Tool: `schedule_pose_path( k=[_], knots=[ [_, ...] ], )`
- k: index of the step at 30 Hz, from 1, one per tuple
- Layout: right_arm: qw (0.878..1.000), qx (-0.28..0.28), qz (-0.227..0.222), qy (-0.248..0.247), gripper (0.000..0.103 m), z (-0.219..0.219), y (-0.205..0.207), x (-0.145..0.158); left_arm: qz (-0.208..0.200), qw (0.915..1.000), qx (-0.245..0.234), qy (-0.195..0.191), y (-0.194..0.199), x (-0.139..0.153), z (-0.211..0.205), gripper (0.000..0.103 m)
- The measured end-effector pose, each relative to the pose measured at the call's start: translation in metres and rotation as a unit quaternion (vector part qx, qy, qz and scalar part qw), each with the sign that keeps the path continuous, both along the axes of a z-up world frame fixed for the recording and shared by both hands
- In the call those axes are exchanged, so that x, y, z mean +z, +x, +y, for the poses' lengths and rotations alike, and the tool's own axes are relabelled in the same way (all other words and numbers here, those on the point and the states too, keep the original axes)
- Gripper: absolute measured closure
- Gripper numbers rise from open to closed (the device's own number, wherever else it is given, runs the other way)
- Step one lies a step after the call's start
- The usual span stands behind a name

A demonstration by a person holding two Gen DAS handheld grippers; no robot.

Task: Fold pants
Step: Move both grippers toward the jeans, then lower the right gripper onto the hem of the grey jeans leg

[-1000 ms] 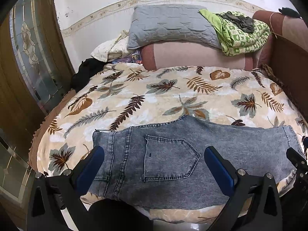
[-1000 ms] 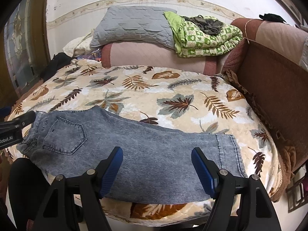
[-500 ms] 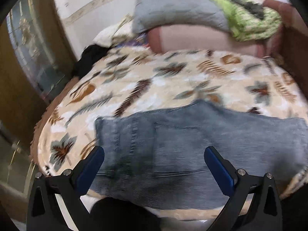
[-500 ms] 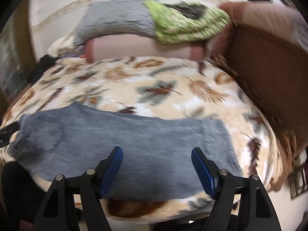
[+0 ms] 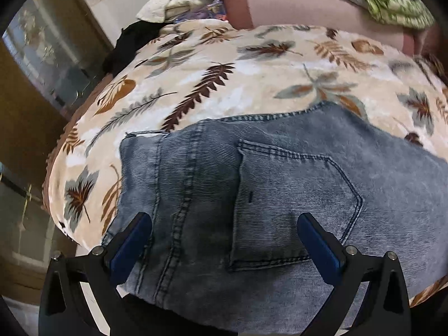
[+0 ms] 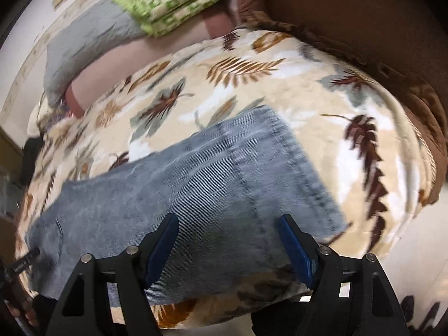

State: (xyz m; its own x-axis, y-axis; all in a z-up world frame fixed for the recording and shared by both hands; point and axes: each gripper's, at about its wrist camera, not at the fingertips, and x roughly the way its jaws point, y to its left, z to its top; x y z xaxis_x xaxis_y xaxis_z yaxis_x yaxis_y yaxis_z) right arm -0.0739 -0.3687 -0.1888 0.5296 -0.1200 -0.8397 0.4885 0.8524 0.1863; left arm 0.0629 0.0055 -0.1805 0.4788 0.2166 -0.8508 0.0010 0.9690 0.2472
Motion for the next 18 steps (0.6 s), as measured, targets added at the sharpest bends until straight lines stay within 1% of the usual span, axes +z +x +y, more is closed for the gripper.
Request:
schedule_pose_path(
  k=[2, 4, 8, 11, 13, 15, 18],
  knots=[
    [1.000, -0.002, 0.010, -0.010, 0.026, 0.001, 0.005, -0.007, 0.011, 0.9999, 0.005, 0.004, 0.004, -0.006, 0.001, 0.000],
    [0.999, -0.005, 0.032, -0.022, 0.026, 0.000, 0.010, -0.018, 0.022, 0.9997, 0.011, 0.006, 0.009, -0.012, 0.005, 0.000],
    [0.998, 0.000, 0.038, -0.044, 0.026, 0.000, 0.015, -0.021, 0.036, 0.9993, 0.011, 0.006, 0.015, -0.021, 0.007, 0.000],
    [0.998, -0.012, 0.038, -0.050, 0.026, -0.007, 0.013, -0.020, 0.043, 0.9990, 0.012, 0.002, 0.020, -0.027, 0.009, 0.000],
    [0.998, -0.024, 0.042, -0.044, 0.026, -0.018, 0.011, -0.020, 0.048, 0.9988, 0.013, -0.006, 0.022, -0.030, 0.012, 0.000],
    [0.999, -0.023, 0.038, -0.025, 0.026, -0.027, 0.011, -0.020, 0.052, 0.9983, 0.015, -0.022, 0.026, -0.034, 0.016, 0.000],
    [0.999, -0.021, 0.030, -0.021, 0.026, -0.030, 0.012, -0.022, 0.056, 0.9976, 0.018, -0.037, 0.032, -0.036, 0.020, 0.000]
  ],
)
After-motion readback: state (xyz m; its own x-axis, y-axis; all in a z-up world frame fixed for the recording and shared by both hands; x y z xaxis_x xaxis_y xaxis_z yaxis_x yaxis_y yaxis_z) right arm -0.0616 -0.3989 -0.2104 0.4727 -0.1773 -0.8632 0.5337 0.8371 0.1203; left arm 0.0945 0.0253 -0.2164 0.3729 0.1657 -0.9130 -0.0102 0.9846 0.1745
